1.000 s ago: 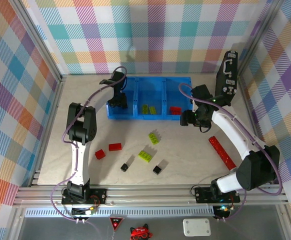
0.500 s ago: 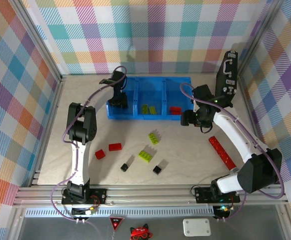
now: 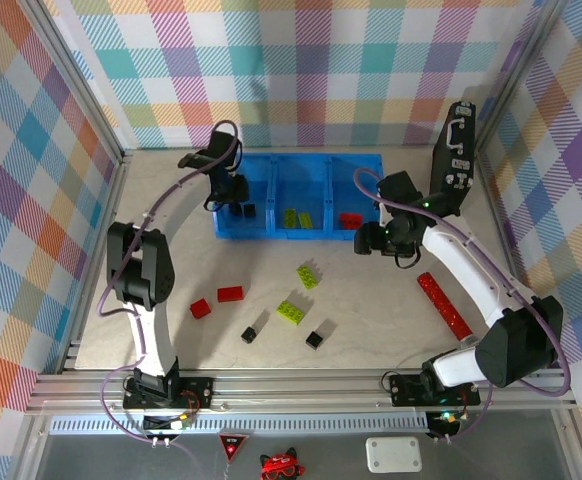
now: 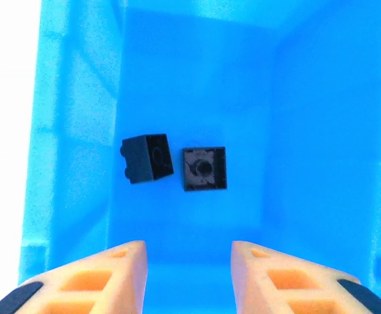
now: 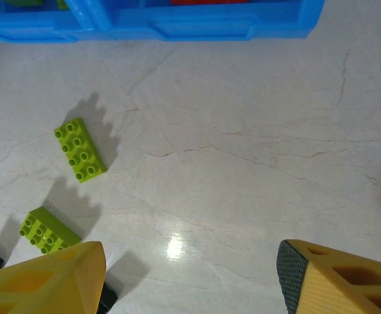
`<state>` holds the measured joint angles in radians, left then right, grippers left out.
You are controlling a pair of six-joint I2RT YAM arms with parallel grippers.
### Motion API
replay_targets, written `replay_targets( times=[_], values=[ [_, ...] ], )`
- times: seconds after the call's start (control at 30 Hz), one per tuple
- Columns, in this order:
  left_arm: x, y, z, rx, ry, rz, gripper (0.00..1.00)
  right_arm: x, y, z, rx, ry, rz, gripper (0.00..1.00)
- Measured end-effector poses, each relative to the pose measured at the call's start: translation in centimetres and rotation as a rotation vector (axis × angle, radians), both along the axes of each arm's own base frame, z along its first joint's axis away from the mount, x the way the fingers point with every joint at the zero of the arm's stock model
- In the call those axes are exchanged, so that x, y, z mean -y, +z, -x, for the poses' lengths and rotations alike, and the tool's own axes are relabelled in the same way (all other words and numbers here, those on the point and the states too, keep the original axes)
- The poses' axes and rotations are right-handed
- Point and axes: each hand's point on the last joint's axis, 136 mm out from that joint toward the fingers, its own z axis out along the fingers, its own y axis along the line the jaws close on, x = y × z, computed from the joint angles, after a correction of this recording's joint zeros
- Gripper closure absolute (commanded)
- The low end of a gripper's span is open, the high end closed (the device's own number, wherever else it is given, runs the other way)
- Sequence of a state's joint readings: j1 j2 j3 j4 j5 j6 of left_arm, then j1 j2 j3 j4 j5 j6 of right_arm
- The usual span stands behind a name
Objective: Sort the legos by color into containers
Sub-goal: Place the lego in the container, then pick up the lego from the center of the table.
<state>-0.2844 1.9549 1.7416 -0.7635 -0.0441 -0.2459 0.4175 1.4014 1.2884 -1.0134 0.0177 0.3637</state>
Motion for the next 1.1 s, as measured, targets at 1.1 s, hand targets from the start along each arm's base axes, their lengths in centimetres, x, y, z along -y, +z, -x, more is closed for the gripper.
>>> replay_targets(
  times=[1.1],
  values=[
    [-11.2,0.2,11.5,-0.074,0.107,0.092,0.61,-11.4,-7.5,0.2,-0.135,0.24,0.103,0.32]
  ],
)
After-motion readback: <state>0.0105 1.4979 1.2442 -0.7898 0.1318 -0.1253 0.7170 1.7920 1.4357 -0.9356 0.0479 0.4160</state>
